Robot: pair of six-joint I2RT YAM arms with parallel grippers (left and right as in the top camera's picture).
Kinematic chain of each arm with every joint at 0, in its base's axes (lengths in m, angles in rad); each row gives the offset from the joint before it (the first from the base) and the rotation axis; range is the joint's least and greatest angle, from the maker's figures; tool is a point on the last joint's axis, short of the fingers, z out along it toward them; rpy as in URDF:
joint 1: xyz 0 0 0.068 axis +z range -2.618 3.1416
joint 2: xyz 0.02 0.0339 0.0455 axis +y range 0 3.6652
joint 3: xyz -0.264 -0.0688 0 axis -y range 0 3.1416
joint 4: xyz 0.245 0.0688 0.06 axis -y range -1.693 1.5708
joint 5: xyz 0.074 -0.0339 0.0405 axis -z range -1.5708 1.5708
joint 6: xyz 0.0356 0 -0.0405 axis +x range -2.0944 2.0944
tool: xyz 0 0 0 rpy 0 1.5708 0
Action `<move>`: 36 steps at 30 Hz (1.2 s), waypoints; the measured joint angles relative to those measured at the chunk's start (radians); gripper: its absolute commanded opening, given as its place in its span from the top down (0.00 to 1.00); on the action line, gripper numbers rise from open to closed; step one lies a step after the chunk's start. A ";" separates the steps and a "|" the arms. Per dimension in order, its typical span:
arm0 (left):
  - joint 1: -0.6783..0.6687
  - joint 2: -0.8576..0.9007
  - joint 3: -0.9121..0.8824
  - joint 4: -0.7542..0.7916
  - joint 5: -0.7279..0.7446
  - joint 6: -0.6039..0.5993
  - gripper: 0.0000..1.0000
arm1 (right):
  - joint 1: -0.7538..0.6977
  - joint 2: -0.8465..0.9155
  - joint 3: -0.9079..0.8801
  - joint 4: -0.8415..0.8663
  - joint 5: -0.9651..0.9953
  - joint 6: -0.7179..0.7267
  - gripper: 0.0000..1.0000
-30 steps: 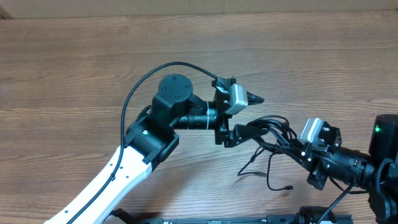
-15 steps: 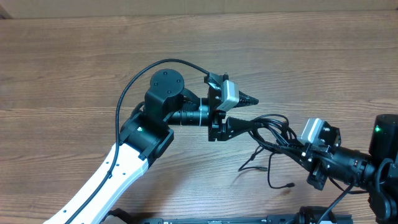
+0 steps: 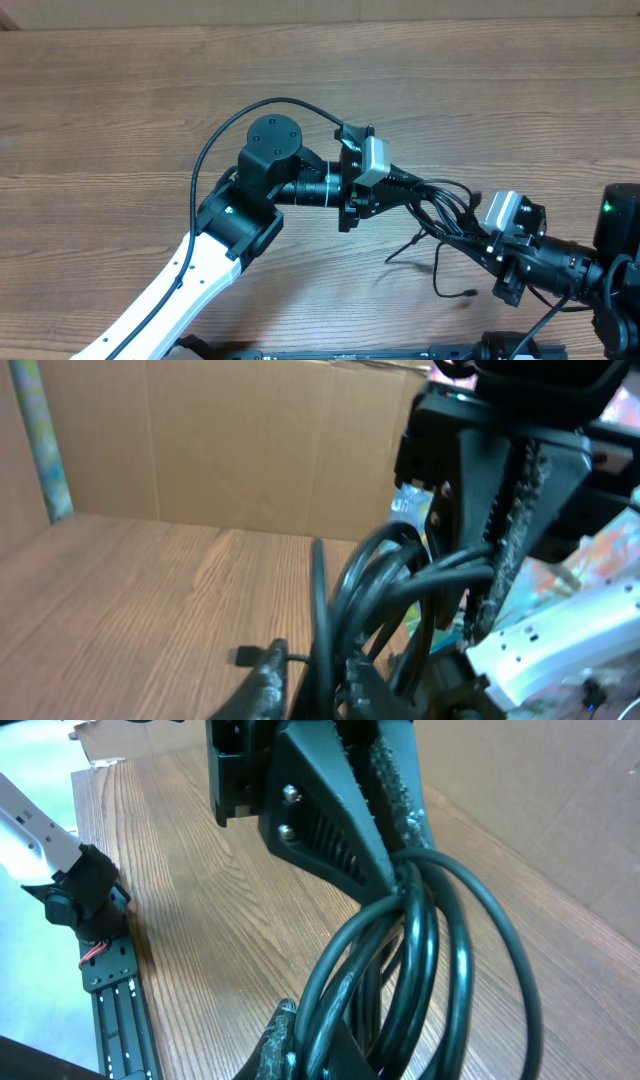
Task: Untangle cables
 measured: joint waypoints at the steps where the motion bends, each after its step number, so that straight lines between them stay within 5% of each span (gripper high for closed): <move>1: 0.000 0.000 0.000 -0.001 -0.001 -0.001 0.92 | 0.000 0.000 0.000 0.000 0.000 0.000 0.96; 10: 0.000 0.000 0.000 0.010 0.000 0.000 0.95 | 0.000 0.000 0.000 0.000 -0.015 0.000 0.96; 26: -0.033 0.000 0.000 0.021 -0.043 0.000 0.80 | 0.000 0.000 0.000 -0.006 -0.072 0.001 0.96; 31: -0.033 0.000 0.000 0.036 -0.050 0.001 0.96 | 0.000 0.000 0.000 -0.011 -0.086 0.000 0.96; 36: -0.033 0.000 0.000 0.036 -0.069 0.001 0.96 | 0.000 0.000 0.000 -0.018 -0.093 0.000 0.96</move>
